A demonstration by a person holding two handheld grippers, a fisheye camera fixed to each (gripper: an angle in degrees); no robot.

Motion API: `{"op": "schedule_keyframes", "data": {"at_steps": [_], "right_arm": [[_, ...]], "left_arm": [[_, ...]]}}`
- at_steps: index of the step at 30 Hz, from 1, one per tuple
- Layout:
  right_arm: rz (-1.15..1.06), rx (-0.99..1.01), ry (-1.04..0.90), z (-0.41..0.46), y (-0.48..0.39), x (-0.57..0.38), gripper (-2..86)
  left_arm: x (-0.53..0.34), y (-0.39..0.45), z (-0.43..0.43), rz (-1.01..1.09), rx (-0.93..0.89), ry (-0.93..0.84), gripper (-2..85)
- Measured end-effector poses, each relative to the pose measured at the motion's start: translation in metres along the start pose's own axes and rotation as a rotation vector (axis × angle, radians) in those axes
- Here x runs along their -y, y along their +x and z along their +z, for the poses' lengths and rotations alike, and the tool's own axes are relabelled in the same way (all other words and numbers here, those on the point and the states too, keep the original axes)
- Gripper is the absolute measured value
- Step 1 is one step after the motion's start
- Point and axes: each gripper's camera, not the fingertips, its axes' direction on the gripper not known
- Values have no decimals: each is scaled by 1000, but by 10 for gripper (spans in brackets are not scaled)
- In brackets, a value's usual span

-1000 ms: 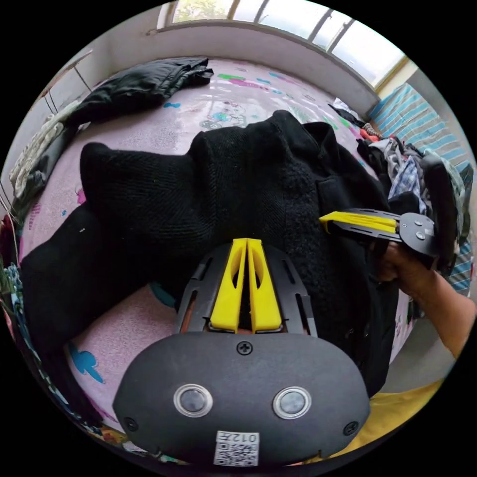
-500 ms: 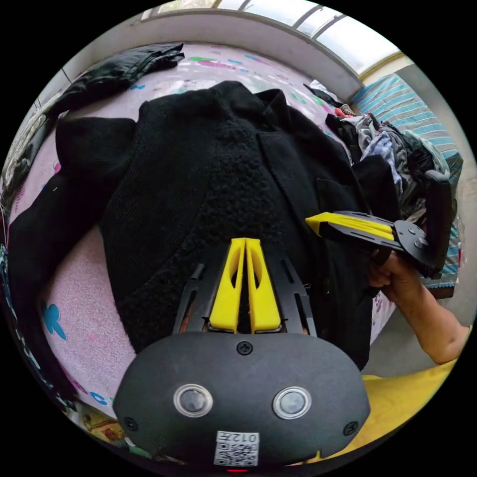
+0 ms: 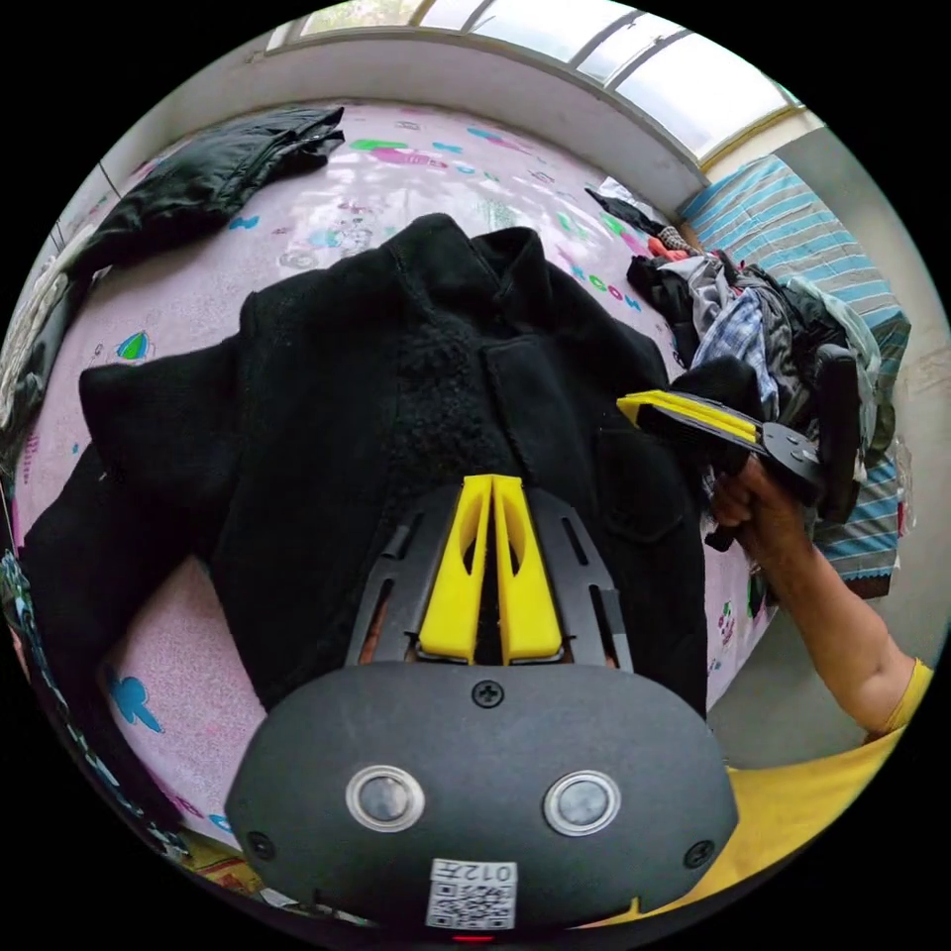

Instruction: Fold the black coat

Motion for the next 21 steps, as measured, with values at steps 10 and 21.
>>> {"op": "schedule_keyframes", "data": {"at_steps": [10, 21], "right_arm": [[-131, -203, -128, 25, 33, 41, 45], [78, -101, -68, 9, 80, 18, 19]], "left_arm": [[88, 17, 65, 49, 9, -60, -2], [120, 57, 101, 182, 244, -14, -2]]}}
